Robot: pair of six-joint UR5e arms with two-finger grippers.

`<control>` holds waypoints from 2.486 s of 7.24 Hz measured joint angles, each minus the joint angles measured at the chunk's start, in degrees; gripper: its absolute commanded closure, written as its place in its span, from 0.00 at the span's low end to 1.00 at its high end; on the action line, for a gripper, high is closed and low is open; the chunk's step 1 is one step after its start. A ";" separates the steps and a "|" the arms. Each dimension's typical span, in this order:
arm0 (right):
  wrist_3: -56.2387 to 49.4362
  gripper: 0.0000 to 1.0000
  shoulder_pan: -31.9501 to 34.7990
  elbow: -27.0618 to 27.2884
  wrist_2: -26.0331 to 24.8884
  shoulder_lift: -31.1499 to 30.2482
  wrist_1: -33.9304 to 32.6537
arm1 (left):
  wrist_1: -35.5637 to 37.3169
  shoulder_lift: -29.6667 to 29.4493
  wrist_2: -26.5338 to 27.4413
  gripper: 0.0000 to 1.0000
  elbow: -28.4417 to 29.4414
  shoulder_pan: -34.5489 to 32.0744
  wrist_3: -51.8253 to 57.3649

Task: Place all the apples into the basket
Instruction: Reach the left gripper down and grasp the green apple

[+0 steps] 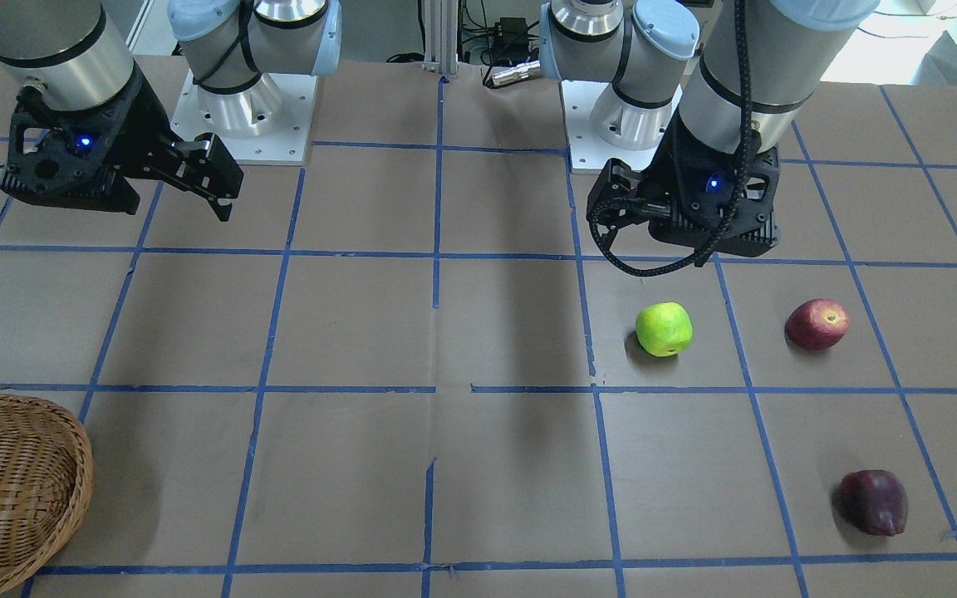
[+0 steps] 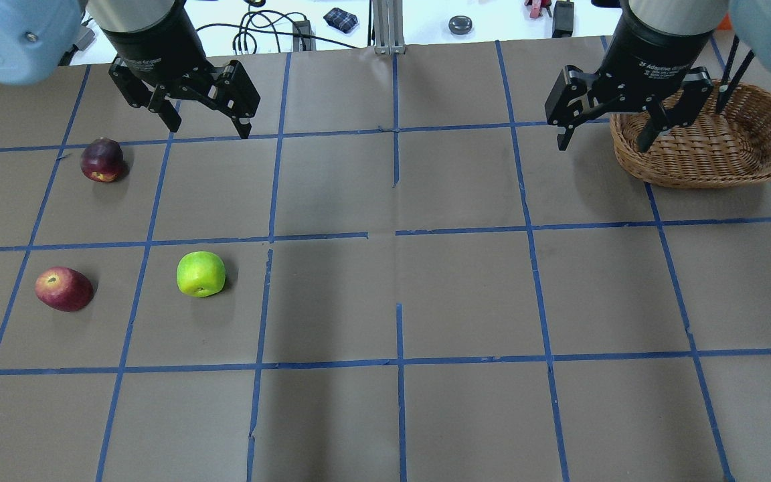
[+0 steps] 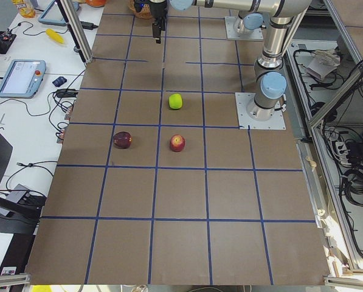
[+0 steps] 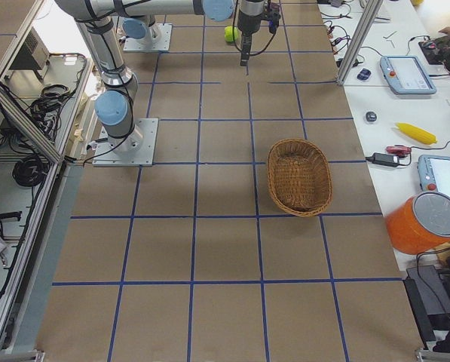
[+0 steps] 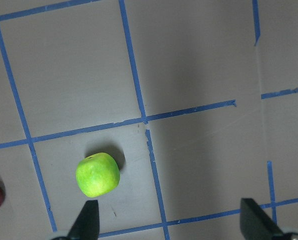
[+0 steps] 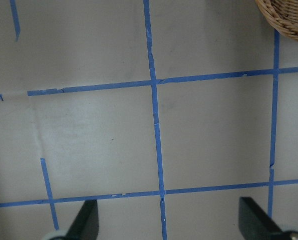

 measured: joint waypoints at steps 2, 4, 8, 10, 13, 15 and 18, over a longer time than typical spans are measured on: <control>-0.12 0.00 0.04 0.08 -0.08 -0.05 -0.40 | -0.13 0.14 0.26 0.00 -0.13 0.21 0.23; -0.27 0.00 0.04 0.22 -0.13 -0.04 -0.37 | -0.10 -0.14 0.49 0.00 -0.46 2.84 1.88; 0.11 0.00 0.02 0.28 -0.17 -0.06 -0.40 | 7.03 -3.04 1.25 0.00 -8.21 7.58 4.79; 0.08 0.00 0.02 0.26 -0.20 -0.09 -0.18 | 17.09 -5.18 4.72 0.00 -17.40 7.87 2.50; 0.26 0.00 0.04 0.23 -0.18 -0.14 -0.35 | 26.04 -8.55 10.36 0.00 -26.33 8.08 2.18; 0.16 0.00 0.07 0.25 0.05 -0.04 -0.50 | 26.90 -11.03 13.34 0.00 -27.76 8.34 1.28; 0.17 0.00 0.01 0.20 0.31 0.18 -0.68 | 26.80 -13.24 13.40 0.00 -28.24 8.69 -1.73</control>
